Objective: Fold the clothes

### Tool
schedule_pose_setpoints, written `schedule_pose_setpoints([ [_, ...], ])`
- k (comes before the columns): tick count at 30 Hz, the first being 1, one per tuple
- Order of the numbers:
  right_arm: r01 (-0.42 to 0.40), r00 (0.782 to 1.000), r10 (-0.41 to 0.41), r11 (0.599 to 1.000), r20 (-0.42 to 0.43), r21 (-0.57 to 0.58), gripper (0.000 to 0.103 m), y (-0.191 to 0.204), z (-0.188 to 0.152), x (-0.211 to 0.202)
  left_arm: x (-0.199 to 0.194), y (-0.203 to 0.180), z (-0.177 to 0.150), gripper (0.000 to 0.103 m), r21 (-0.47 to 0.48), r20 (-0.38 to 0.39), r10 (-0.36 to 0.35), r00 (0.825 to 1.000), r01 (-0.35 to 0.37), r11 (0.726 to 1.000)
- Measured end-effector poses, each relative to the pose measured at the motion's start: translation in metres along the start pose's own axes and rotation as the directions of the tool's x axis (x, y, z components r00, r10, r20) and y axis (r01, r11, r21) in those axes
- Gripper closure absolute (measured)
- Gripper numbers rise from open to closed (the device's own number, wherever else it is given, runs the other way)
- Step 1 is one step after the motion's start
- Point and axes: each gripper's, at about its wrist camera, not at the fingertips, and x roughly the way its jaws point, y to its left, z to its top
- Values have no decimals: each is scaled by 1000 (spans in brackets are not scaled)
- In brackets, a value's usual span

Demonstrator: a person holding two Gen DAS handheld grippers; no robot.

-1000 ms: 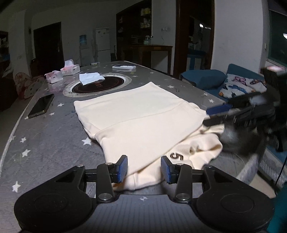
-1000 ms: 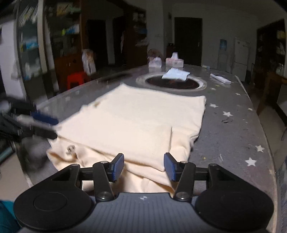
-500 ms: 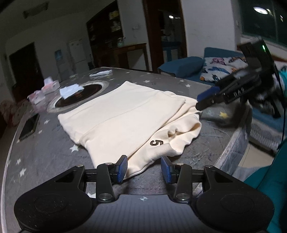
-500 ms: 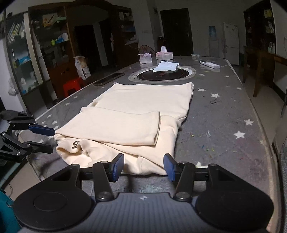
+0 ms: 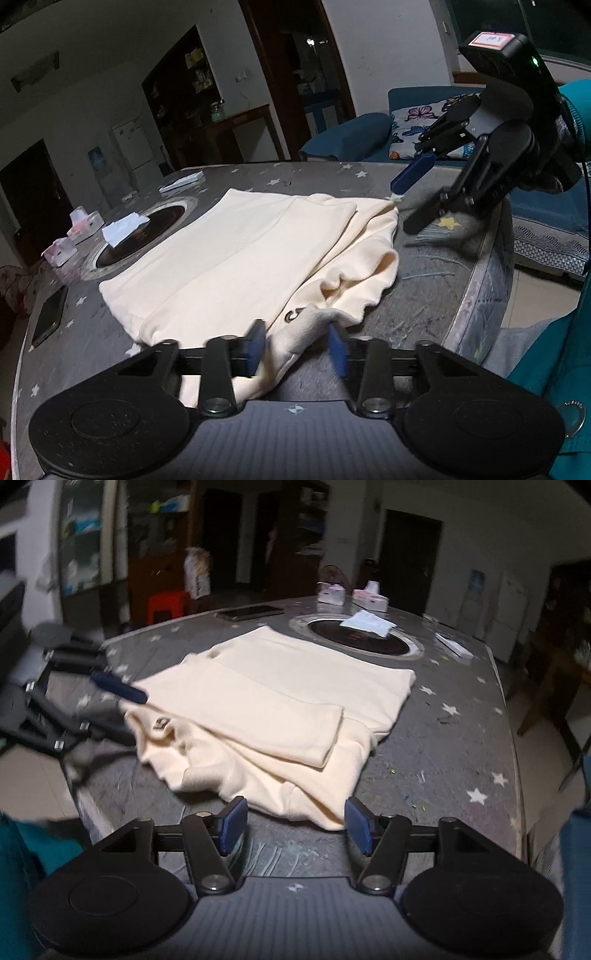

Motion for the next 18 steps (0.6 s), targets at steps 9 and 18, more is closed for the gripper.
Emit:
schedule_pose_setpoints([
  [9, 10, 1000, -4, 967, 26, -254, 29, 29, 3, 9, 2, 27, 15, 95, -129, 32, -28, 999, 32, 991],
  [18, -42, 997, 63, 942, 53, -333, 44, 34, 22, 39, 11, 59, 29, 95, -223, 43, -39, 998, 48, 974],
])
